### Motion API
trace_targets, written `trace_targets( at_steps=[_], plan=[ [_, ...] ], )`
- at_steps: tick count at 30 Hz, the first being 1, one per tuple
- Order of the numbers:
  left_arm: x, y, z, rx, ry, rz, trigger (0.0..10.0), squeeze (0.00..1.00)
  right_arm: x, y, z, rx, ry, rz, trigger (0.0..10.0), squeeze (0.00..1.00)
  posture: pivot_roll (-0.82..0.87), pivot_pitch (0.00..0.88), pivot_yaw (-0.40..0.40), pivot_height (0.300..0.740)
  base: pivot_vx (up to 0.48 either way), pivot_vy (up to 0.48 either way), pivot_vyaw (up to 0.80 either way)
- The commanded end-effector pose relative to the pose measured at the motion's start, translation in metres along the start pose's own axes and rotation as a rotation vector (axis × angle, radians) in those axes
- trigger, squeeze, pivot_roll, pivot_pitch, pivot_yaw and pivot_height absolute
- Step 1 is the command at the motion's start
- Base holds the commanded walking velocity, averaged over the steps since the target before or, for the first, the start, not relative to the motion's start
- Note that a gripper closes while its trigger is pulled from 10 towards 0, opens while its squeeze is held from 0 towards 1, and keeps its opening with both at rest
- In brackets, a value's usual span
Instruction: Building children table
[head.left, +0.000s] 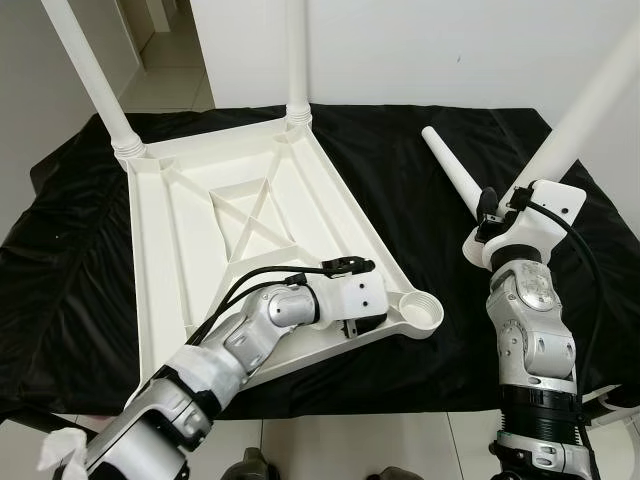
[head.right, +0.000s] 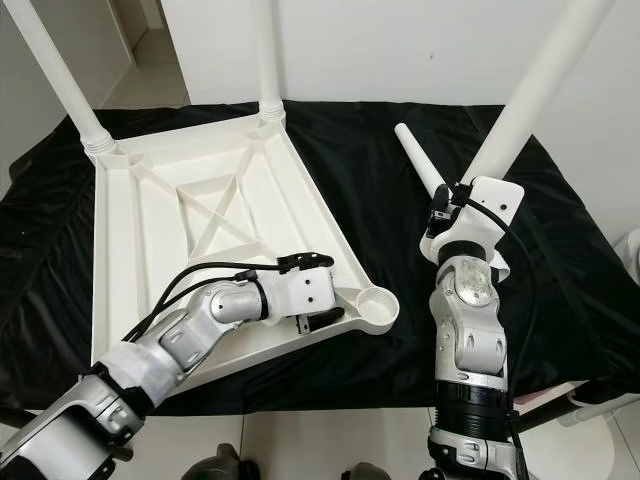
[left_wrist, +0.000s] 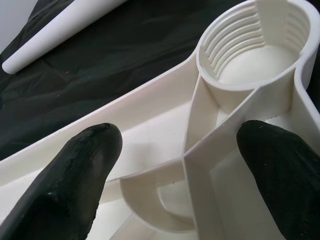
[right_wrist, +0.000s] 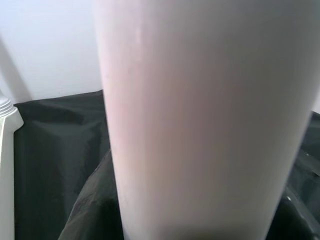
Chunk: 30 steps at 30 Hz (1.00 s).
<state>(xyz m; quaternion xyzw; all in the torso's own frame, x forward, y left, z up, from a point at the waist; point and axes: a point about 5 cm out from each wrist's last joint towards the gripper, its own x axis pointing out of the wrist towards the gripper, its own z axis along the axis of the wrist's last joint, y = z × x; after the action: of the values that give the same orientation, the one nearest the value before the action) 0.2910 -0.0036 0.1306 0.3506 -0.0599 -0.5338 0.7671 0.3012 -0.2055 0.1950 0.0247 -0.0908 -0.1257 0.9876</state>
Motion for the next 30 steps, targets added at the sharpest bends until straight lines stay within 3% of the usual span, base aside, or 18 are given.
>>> trace_targets(
  at_steps=[1,8,12,20,28,29,30],
  plan=[
    [0.005,0.006,0.006,0.007,-0.021,0.117,10.0,0.00,-0.001,0.002,0.002,0.007,-0.008,0.006,10.0,0.00,-0.02,0.007,0.024,0.740,0.000,0.000,0.00],
    [0.012,0.007,0.015,-0.006,-0.049,0.131,10.0,0.00,-0.001,0.002,0.002,0.009,-0.007,0.004,10.0,0.00,-0.03,0.007,0.025,0.740,0.000,0.000,0.00],
    [0.028,0.013,0.030,0.000,-0.065,0.188,10.0,0.00,-0.004,0.003,-0.001,0.011,0.005,0.013,10.0,0.00,-0.03,0.013,0.025,0.740,0.000,0.000,0.00],
    [0.033,0.017,0.031,-0.034,-0.068,0.231,10.0,0.00,-0.006,0.009,-0.003,0.017,0.009,0.040,10.0,0.00,-0.04,0.027,0.020,0.740,0.000,0.000,0.00],
    [0.022,0.029,0.031,-0.148,-0.124,0.224,10.0,0.00,-0.014,0.018,-0.004,0.031,-0.003,0.115,10.0,0.00,-0.04,0.031,0.025,0.740,0.000,0.000,0.00],
    [0.007,0.033,0.033,-0.239,-0.201,0.167,10.0,0.00,-0.019,0.020,-0.005,0.018,-0.011,0.137,10.0,0.00,-0.03,0.033,0.021,0.740,0.000,0.000,0.00],
    [0.007,0.033,0.033,-0.239,-0.201,0.167,10.0,0.00,-0.019,0.020,-0.005,0.018,-0.011,0.137,10.0,0.00,-0.03,0.033,0.021,0.740,0.000,0.000,0.00]
  ],
)
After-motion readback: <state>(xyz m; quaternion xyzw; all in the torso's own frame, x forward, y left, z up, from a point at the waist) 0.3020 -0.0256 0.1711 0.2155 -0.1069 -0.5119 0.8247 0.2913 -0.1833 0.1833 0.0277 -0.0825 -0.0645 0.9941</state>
